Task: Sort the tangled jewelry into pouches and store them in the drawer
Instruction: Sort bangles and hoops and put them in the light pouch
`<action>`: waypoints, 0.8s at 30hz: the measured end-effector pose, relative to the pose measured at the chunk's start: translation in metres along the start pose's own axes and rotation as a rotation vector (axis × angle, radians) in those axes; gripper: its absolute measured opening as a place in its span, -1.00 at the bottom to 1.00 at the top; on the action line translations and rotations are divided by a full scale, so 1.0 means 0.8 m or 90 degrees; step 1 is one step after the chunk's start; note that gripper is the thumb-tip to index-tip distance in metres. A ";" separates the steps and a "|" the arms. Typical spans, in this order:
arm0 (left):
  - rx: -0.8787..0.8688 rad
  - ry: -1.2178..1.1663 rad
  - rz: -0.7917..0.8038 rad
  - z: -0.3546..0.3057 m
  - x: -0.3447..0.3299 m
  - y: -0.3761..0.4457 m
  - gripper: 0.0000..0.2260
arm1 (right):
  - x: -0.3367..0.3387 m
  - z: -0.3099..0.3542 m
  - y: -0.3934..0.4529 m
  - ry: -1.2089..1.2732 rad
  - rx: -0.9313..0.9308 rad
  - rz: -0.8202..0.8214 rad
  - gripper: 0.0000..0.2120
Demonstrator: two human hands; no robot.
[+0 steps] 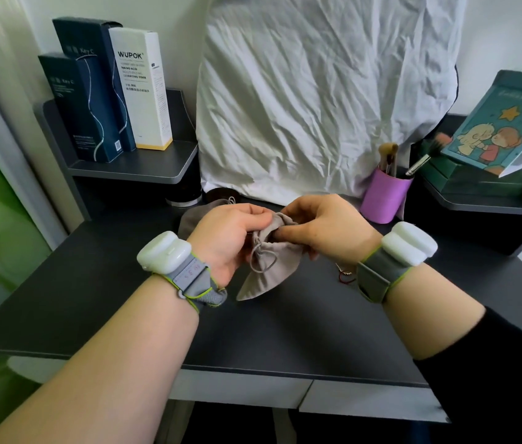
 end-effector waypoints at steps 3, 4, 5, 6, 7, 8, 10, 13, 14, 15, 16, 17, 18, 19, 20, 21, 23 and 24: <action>-0.022 0.008 0.018 -0.005 -0.005 -0.001 -0.90 | -0.002 -0.002 0.003 0.012 -0.040 0.027 -0.93; -0.031 0.018 0.013 -0.006 -0.004 -0.001 -0.90 | -0.002 -0.003 0.003 0.035 -0.052 0.028 -0.94; -0.041 0.035 0.004 -0.007 -0.001 0.000 -0.89 | -0.002 -0.005 0.003 0.055 -0.064 0.025 -0.95; -0.052 0.057 -0.007 -0.007 0.001 0.000 -0.89 | -0.002 -0.008 0.003 0.066 -0.073 0.019 -0.96; -0.063 0.077 -0.016 -0.006 0.004 0.000 -0.90 | -0.002 -0.012 0.002 0.070 -0.084 0.013 -0.96; -0.075 0.099 -0.019 -0.006 0.005 -0.001 -0.89 | -0.002 -0.016 0.002 0.070 -0.092 0.006 -0.96; -0.100 0.168 0.006 -0.005 0.003 -0.005 -0.69 | -0.002 -0.023 0.001 0.077 -0.108 -0.007 -0.96; -0.118 0.290 0.035 0.000 0.001 -0.006 -0.52 | -0.001 -0.028 0.002 0.089 -0.119 -0.019 -0.91; -0.128 0.337 0.018 0.000 0.004 -0.005 -0.56 | 0.000 -0.029 0.002 0.081 -0.120 -0.019 -0.88; -0.146 0.384 -0.003 -0.003 0.007 -0.005 -0.63 | 0.001 -0.030 0.002 0.068 -0.121 -0.019 -0.85; -0.168 0.421 -0.021 -0.006 0.009 -0.005 -0.74 | 0.003 -0.031 0.001 0.059 -0.124 -0.021 -0.81; -0.189 0.450 -0.038 -0.009 0.012 -0.004 -0.86 | 0.006 -0.033 0.000 0.060 -0.129 -0.022 -0.78; -0.205 0.473 -0.047 -0.012 0.014 -0.004 -0.96 | 0.008 -0.035 -0.002 0.066 -0.135 -0.023 -0.74; -0.219 0.492 -0.052 -0.013 0.014 -0.004 -0.98 | 0.011 -0.036 -0.004 0.070 -0.141 -0.022 -0.71; -0.226 0.510 -0.056 -0.014 0.015 -0.004 -0.94 | 0.014 -0.038 -0.005 0.068 -0.146 -0.019 -0.68; -0.229 0.527 -0.061 -0.014 0.016 -0.004 -0.90 | 0.016 -0.038 -0.006 0.062 -0.147 -0.014 -0.63; -0.229 0.548 -0.078 -0.015 0.020 -0.005 -0.85 | 0.021 -0.040 -0.008 0.059 -0.148 -0.006 -0.51; -0.228 0.554 -0.089 -0.015 0.022 -0.005 -0.83 | 0.024 -0.041 -0.009 0.059 -0.150 0.001 -0.46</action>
Point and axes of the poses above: each hand's wrist, its own y-axis towards the middle knuckle, its own x-axis out of the back of the hand, z = x × y, the point moved 8 cm from there along y, towards the middle knuckle, and after that the axes turned 5 degrees about x, right-handed, at the moved point
